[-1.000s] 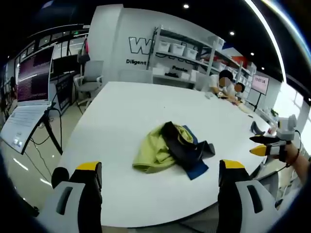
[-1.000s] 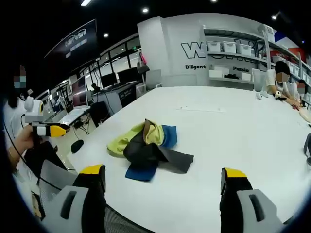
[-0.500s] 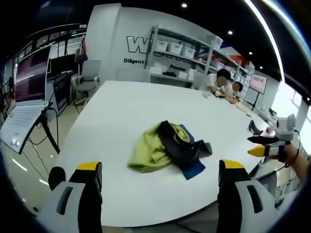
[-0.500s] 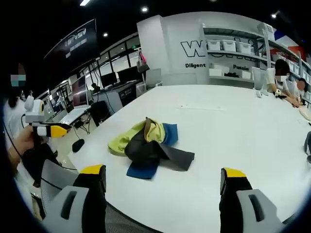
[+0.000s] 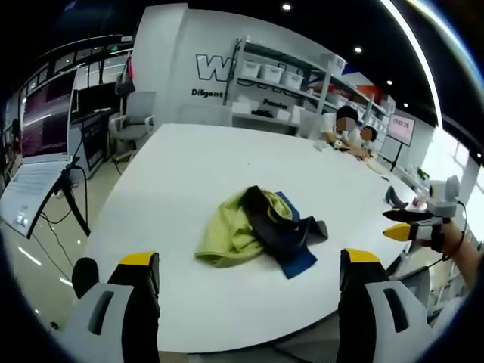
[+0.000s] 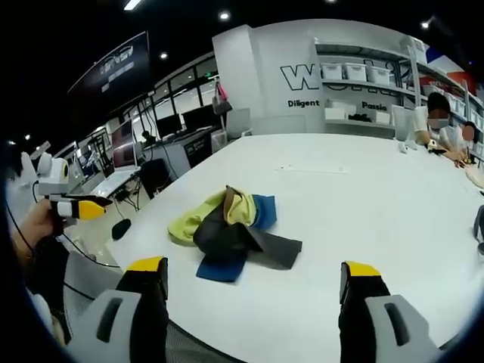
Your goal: Fold the garment on the visible template until the final outline fits inside the template.
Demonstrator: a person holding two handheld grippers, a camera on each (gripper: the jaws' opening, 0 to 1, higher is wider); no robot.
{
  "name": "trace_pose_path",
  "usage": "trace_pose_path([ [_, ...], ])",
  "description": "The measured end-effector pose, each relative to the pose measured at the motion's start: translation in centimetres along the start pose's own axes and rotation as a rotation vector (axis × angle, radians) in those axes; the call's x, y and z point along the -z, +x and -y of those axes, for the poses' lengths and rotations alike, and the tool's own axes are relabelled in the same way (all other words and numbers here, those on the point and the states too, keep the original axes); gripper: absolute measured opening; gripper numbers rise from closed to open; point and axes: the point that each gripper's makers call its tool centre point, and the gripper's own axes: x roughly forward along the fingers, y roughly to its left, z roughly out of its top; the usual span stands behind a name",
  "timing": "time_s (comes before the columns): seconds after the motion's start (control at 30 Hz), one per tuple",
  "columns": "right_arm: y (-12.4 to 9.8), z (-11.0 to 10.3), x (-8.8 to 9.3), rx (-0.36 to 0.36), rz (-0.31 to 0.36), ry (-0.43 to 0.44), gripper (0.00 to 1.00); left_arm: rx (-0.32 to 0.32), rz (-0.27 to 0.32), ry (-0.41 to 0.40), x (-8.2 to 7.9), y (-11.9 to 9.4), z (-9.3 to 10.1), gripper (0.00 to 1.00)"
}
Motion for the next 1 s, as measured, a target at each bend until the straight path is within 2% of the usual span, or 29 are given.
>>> trace_pose_path([
  [0.43,0.2,0.2,0.1,0.001,-0.007,-0.001,0.91,0.005,0.017,-0.001,-0.5,0.1,0.1,0.96],
  [1.0,1.7,0.3,0.0,-0.003,-0.03,-0.009,0.86,0.006,0.001,-0.008,-0.4,0.5,-0.2,0.95],
])
